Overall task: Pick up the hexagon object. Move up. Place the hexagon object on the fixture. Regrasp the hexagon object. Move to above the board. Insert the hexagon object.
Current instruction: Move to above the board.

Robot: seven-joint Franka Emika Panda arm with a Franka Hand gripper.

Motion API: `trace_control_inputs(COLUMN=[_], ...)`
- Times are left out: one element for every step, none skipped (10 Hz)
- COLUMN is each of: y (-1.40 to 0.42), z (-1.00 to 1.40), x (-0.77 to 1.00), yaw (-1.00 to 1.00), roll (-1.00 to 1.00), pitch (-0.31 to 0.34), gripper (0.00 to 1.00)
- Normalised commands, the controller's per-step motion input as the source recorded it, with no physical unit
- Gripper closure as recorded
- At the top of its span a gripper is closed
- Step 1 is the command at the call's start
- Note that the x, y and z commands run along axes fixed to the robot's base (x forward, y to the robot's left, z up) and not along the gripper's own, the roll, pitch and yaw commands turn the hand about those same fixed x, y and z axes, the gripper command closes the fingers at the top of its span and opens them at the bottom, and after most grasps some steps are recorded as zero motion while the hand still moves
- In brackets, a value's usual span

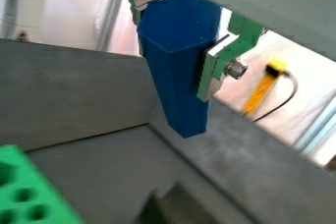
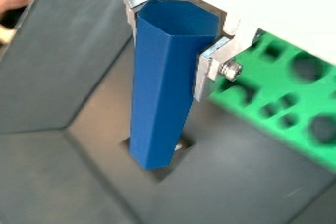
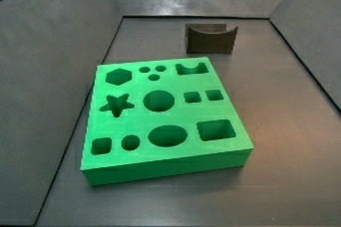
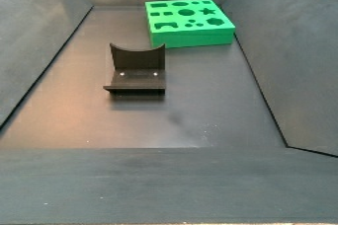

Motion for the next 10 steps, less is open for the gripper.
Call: trace_control_inputs(y=[-1.00,-0.73,-0.42,-0.17,-0.10,0.00,0.03,0.07,0.06,0.04], z=[0.25,0.23,0.13,0.07,0.05,0.03,0.02,0.01,0.01,0.01], x=[-0.85,-0.72,-0.52,-0.32,-0.26,-0.19,-0.16,-0.14,-0.13,-0.11], yaw=[-0.08,-0.08,-0.08,-0.07,-0.07,-0.07,-0.07,-0.04,-0.02,-0.01], roll=[-1.00,-1.00,-1.00,-1.00,-1.00,-1.00,-1.00,-0.75,-0.55,-0.34], pitch=[-0.025,-0.048,-0.054,-0.068,-0.079,-0.110,-0.144,-0.152,-0.150,-0.127], gripper=[1.00,1.00,1.00,1.00,1.00,1.00,1.00,1.00,1.00,1.00])
